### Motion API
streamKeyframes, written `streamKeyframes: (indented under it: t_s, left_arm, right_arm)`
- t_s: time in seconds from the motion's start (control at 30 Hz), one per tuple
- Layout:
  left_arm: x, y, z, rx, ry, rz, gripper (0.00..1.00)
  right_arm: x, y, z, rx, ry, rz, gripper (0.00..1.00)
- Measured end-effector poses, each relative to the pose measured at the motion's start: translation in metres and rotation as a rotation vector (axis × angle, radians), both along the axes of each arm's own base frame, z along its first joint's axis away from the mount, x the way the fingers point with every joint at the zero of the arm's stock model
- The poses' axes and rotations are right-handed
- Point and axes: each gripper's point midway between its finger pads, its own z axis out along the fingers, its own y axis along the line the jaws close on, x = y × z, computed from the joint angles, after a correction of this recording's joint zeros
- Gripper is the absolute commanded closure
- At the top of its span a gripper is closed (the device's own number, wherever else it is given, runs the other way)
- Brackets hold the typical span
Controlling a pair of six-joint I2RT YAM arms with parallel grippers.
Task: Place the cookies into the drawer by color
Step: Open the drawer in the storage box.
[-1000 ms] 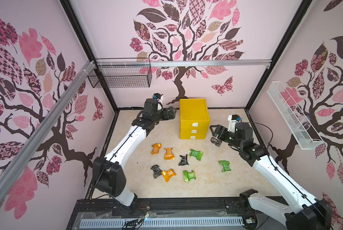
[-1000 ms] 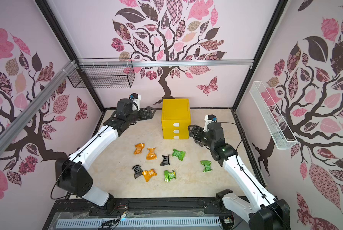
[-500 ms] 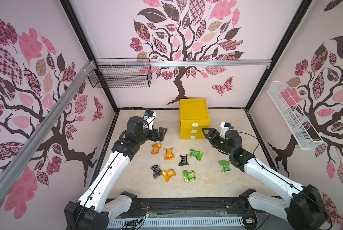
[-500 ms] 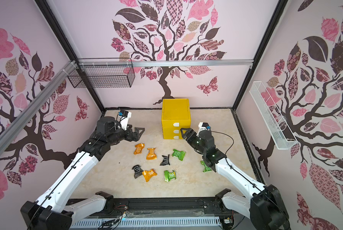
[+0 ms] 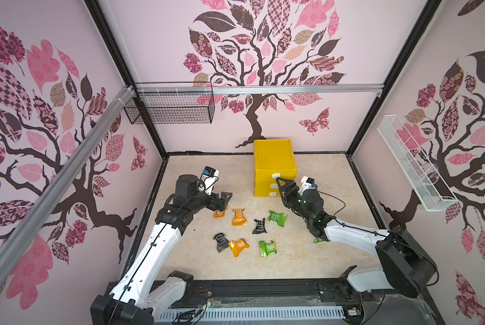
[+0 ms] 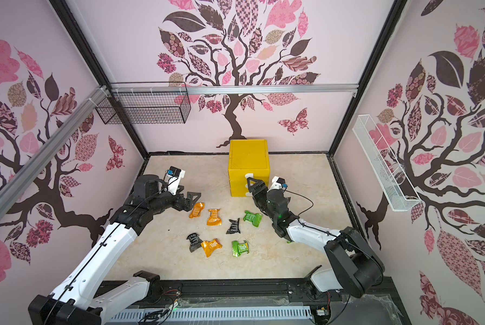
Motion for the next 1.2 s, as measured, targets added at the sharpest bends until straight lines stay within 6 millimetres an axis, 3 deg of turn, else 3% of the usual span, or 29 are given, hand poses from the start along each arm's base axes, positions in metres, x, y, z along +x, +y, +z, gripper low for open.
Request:
streamKeyframes:
  t_s: [0.13, 0.3, 0.43, 0.5, 0.8, 0.97, 1.2]
  left_arm:
    - [0.004, -0.003, 0.006, 0.020, -0.002, 0.003, 0.03]
    - [0.022, -0.037, 0.045, 0.063, -0.068, -0.045, 0.03]
    - [0.054, -0.051, 0.076, 0.020, -0.087, 0.007, 0.03]
    - [0.071, -0.056, 0.080, -0.004, -0.078, 0.035, 0.03]
    - [0.140, -0.085, 0.052, -0.074, 0.083, 0.123, 0.03]
    - [0.155, -0.097, 0.036, -0.074, 0.144, 0.128, 0.03]
    - [0.161, -0.113, 0.015, -0.058, 0.201, 0.118, 0.03]
  right_arm:
    - [0.009, -0.004, -0.006, 0.046, 0.009, -0.061, 0.25]
    - [0.016, -0.006, -0.013, 0.071, 0.018, -0.098, 0.27]
    - [0.025, -0.003, -0.022, 0.098, 0.037, -0.117, 0.29]
    - [0.030, 0.000, -0.025, 0.112, 0.044, -0.120, 0.30]
    - [0.039, 0.003, -0.015, 0.200, 0.024, -0.142, 0.33]
    - [0.041, 0.000, -0.013, 0.210, 0.019, -0.160, 0.34]
    - [0.044, -0.001, -0.014, 0.222, 0.019, -0.176, 0.38]
